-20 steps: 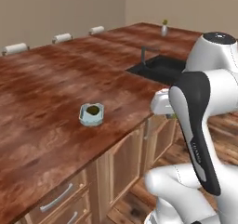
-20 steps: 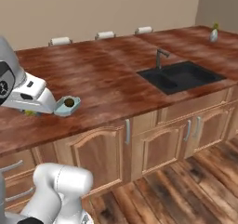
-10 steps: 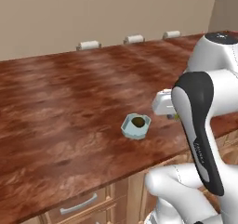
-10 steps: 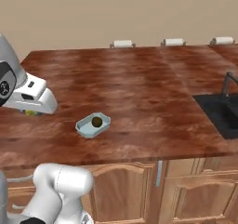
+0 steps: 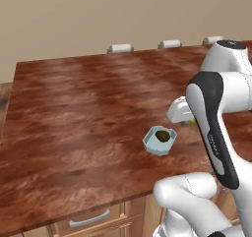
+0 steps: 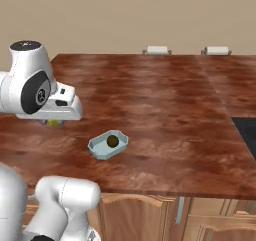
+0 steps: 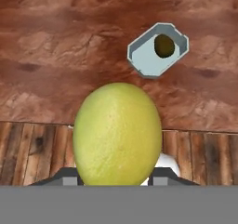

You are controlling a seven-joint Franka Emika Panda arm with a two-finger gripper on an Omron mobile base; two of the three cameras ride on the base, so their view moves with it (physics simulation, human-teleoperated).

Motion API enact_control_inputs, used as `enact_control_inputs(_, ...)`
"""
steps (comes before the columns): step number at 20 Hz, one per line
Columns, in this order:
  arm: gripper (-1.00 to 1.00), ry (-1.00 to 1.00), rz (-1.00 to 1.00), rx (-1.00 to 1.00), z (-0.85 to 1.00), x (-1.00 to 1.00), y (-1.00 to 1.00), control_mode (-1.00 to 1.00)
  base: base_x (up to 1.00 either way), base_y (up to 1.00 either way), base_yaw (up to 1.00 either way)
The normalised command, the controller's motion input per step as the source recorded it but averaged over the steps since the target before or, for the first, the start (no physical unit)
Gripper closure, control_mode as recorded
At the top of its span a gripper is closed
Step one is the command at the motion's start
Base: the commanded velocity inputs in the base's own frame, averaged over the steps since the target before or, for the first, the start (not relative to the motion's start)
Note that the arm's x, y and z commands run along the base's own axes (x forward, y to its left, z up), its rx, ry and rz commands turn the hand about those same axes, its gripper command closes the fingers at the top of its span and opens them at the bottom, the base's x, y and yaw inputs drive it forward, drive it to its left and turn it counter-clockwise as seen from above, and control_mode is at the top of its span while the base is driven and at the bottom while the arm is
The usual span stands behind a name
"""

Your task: Take the lemon and avocado out of the freezer and place them in the tupperware container on the counter. Then put the tupperware containing the vegetables back in the freezer.

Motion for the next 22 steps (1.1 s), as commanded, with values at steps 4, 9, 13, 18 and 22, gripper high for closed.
enact_control_inputs(4, 1.00, 0.03, 0.25, 0.00, -0.73, 0.92, -0.43, -1.00, 0.00, 0.00, 0.00)
enact_control_inputs(9, 1.00, 0.10, 0.20, 0.00, -0.81, 1.00, -0.25, -1.00, 0.00, 0.00, 0.00)
enact_control_inputs(13, 1.00, 0.13, 0.18, 0.00, -0.84, 0.82, -0.03, -1.00, 0.00, 0.00, 0.00)
enact_control_inputs(18, 1.00, 0.17, 0.16, 0.00, -0.80, 0.81, 0.00, -1.00, 0.00, 0.00, 0.00)
enact_control_inputs(22, 1.00, 0.12, 0.12, 0.00, -0.73, 0.57, 0.00, -1.00, 0.00, 0.00, 0.00)
